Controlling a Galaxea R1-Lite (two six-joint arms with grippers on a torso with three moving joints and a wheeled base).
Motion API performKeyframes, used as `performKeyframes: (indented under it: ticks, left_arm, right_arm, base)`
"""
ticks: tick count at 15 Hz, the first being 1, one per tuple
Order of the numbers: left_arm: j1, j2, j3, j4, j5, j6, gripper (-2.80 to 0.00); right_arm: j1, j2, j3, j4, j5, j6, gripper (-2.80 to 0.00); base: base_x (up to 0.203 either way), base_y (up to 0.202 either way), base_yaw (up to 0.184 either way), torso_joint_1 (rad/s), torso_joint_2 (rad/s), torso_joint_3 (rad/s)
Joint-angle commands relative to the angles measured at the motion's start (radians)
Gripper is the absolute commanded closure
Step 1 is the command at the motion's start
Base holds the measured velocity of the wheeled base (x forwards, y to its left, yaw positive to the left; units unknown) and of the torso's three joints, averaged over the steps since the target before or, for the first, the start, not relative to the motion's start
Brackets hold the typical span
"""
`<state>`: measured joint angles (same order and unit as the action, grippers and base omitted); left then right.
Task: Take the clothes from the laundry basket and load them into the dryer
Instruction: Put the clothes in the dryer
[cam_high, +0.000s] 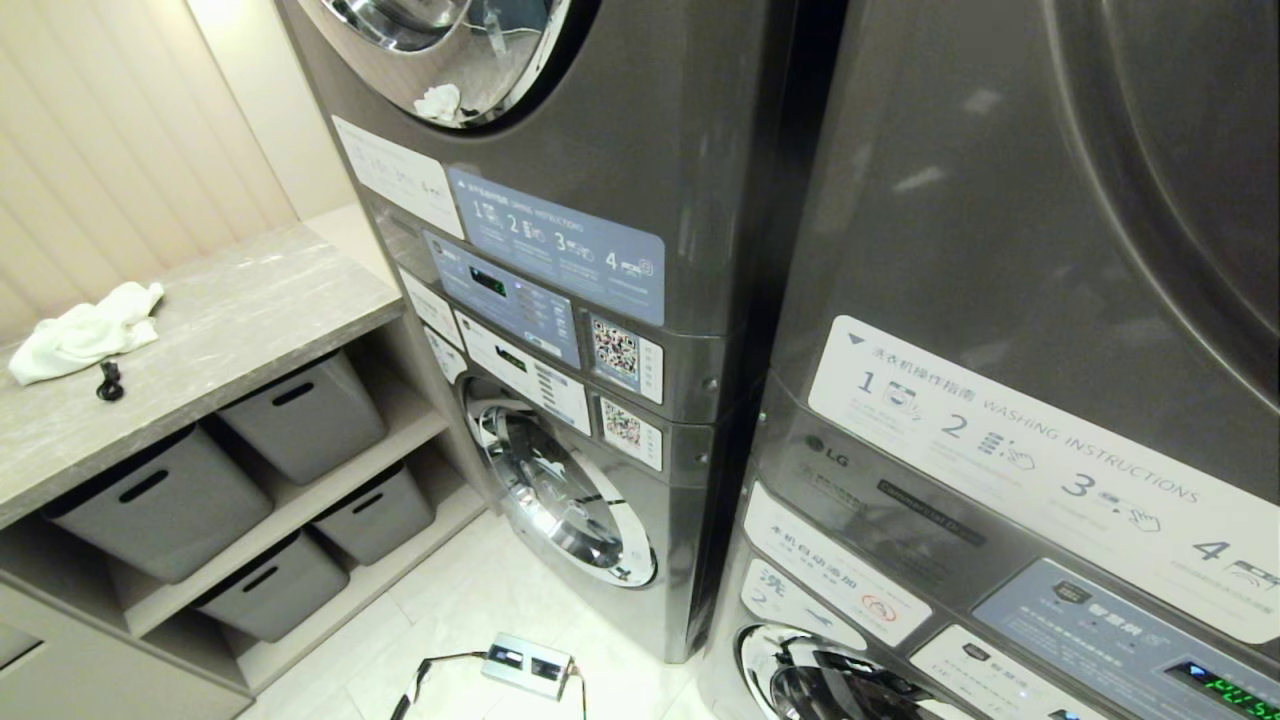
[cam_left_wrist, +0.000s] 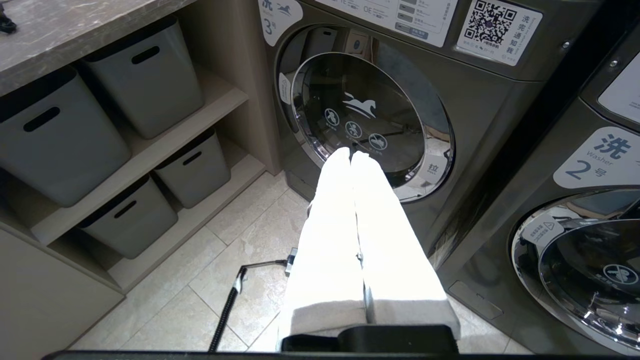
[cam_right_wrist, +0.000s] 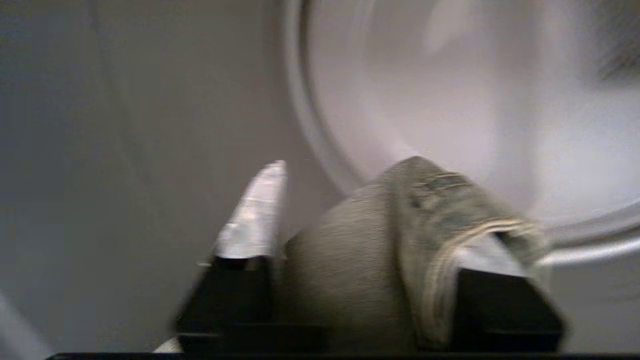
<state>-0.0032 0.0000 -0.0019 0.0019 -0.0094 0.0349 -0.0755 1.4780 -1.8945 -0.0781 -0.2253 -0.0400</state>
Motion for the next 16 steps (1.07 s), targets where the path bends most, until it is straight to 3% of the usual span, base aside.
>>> performKeyframes:
  ticks: [1,4,9,16]
  left_arm:
    - [0.0,0.0,0.0,0.0,0.0,0.0,0.0]
    - [0.0,0.0,0.0,0.001,-0.001,0.0,0.0]
    - [0.0,0.0,-0.001,0.001,-0.001,0.002,0.0]
    - [0.0,0.0,0.0,0.001,-0.004,0.005,0.0]
  right_arm:
    - [-0.001,-0.018,-0.01,0.095,0.026,0.006,-2.8]
    - [-0.003,-0.035,-0.049,0.178,0.049,0.008,-2.8]
    - [-0.027,-0.016,-0.057,-0.101,0.04,0.006,-2.8]
    - [-0.027,-0.08,-0.01,-0.054,0.046,0.012,-2.8]
  base:
    - [0.0,0.0,0.0,0.0,0.0,0.0]
    - [0.0,0.0,0.0,0.0,0.0,0.0]
    - [0.0,0.0,0.0,0.0,0.0,0.0]
    - [0.0,0.0,0.0,0.0,0.0,0.0]
